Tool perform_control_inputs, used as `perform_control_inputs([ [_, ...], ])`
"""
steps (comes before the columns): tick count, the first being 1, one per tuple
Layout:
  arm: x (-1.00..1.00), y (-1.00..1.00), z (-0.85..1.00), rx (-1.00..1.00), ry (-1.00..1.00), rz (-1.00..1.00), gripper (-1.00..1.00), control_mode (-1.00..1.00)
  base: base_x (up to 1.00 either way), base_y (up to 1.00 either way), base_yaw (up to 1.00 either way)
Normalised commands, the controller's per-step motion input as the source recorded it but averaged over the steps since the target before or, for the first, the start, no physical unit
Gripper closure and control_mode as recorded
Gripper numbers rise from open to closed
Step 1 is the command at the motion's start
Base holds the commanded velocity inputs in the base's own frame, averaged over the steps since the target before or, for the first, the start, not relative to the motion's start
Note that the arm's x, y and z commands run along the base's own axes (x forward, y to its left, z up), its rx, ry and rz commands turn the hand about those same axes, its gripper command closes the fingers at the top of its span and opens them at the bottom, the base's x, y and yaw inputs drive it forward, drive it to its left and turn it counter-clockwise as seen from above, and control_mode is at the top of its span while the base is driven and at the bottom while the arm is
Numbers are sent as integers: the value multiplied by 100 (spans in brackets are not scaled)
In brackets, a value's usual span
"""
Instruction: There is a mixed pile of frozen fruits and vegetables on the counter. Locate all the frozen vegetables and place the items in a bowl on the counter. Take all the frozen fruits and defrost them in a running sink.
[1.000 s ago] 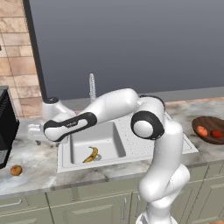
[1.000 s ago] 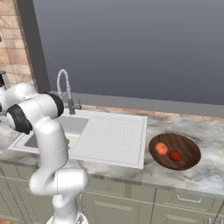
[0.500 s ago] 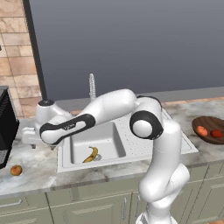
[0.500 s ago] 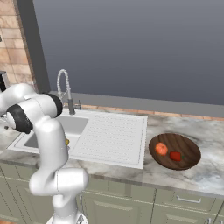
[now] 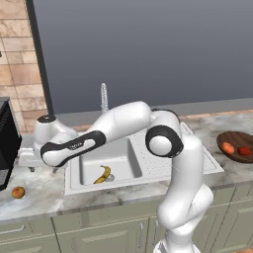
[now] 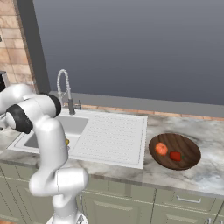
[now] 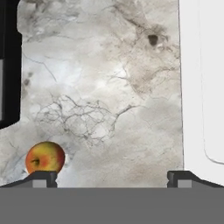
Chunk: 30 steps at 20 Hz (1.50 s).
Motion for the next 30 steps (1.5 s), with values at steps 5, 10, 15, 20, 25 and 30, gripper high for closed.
perform_control_inputs([
  [5,-15,15,0,0,0,4,-100,-100,0,0,0],
  [10,-15,15,0,0,0,4,-100,-100,0,0,0],
  [15,-7,16,0,0,0,2,-100,-100,0,0,0],
  [20,0,18,0,0,0,0,-100,-100,0,0,0],
  [25,0,24,0,-1,1,0,-100,-100,0,0,0],
  [30,0,22,0,-2,3,0,-100,-100,0,0,0],
])
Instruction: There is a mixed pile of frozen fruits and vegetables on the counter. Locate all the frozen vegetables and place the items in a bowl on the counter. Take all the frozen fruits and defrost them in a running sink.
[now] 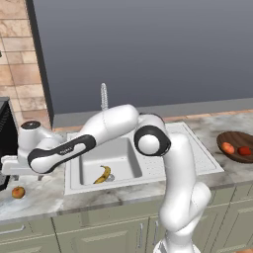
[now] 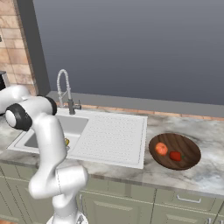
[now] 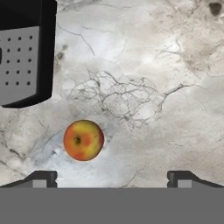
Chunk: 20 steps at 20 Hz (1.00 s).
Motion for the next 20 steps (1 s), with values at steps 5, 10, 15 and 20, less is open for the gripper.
perform_control_inputs([
  [5,0,20,-1,-4,1,0,-100,-100,0,0,0],
  [10,1,19,-3,-6,0,0,-100,-100,0,0,0],
  [15,4,17,-7,-4,0,0,-100,-100,0,0,0],
  [20,8,15,-12,-2,0,0,-100,-100,0,0,0],
])
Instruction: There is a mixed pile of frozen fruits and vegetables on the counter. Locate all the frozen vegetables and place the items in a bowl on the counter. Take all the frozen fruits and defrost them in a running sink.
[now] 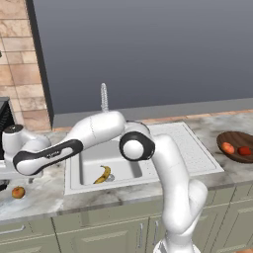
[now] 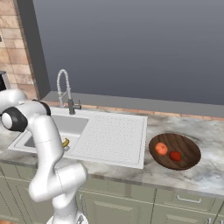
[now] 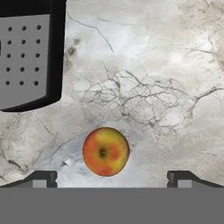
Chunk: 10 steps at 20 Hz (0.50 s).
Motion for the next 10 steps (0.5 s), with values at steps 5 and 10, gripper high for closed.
perform_control_inputs([
  [5,7,3,-20,0,3,0,-100,-100,0,0,0],
  [10,0,0,-20,0,2,0,-100,-100,0,0,0],
])
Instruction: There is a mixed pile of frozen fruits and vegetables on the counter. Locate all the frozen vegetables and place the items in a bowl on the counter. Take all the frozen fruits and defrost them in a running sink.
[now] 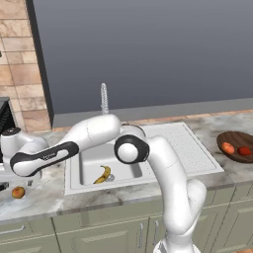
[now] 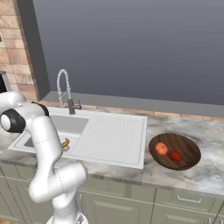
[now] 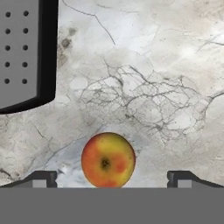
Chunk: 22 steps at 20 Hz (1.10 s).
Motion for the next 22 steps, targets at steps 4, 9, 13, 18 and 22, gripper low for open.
perform_control_inputs([
  [4,0,0,-13,0,2,0,-100,-100,0,0,0],
  [9,0,0,-11,0,3,0,-100,-100,0,0,0],
  [13,0,0,-12,0,3,0,-100,-100,0,0,0],
  [18,-1,0,-13,0,3,0,-100,-100,0,0,0],
  [22,0,1,-13,0,4,0,-100,-100,0,0,0],
])
